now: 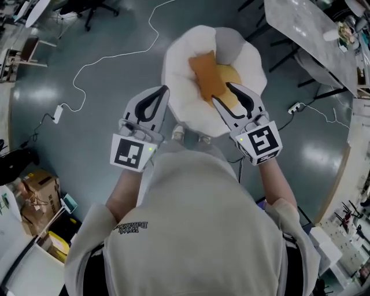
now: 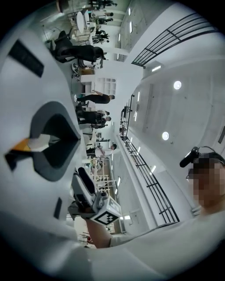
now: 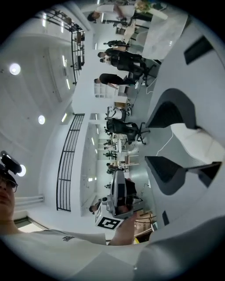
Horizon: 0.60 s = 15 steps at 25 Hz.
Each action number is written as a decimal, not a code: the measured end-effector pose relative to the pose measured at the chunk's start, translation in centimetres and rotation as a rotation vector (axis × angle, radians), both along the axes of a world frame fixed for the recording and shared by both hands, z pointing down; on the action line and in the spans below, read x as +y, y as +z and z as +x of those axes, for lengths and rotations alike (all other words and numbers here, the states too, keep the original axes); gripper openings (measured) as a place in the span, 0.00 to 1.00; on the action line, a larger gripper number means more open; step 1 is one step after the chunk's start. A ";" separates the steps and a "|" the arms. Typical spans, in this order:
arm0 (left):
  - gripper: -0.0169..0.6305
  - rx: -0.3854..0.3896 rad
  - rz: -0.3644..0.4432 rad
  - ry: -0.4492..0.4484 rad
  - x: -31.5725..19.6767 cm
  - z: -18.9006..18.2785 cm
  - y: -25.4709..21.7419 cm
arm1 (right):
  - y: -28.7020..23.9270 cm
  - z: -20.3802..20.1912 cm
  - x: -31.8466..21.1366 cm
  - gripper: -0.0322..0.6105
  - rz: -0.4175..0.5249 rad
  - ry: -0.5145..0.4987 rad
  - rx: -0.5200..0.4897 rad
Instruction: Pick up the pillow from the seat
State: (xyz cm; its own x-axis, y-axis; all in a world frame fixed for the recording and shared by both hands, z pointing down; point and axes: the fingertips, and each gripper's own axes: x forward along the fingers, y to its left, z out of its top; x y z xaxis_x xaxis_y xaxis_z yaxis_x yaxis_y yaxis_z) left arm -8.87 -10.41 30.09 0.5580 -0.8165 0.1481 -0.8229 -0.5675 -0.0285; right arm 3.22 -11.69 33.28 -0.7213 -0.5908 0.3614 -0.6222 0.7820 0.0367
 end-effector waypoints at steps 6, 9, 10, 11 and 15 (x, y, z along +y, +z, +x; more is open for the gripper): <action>0.04 -0.045 0.017 -0.011 -3.4 -0.1 1.5 | 4.4 -0.9 -6.0 0.45 -0.031 -0.095 0.109; 0.04 0.049 0.039 0.012 -5.0 0.1 2.3 | 7.9 -1.7 -9.4 0.48 -0.052 -0.120 0.164; 0.04 0.068 0.046 0.018 -5.5 0.1 2.8 | 9.3 -2.0 -10.4 0.49 -0.065 -0.128 0.184; 0.04 0.071 0.045 0.022 -6.1 0.0 3.7 | 10.7 -2.3 -11.3 0.49 -0.080 -0.134 0.202; 0.04 0.089 0.011 0.026 -9.0 0.2 9.2 | 16.2 -2.5 -15.3 0.50 -0.095 -0.101 0.241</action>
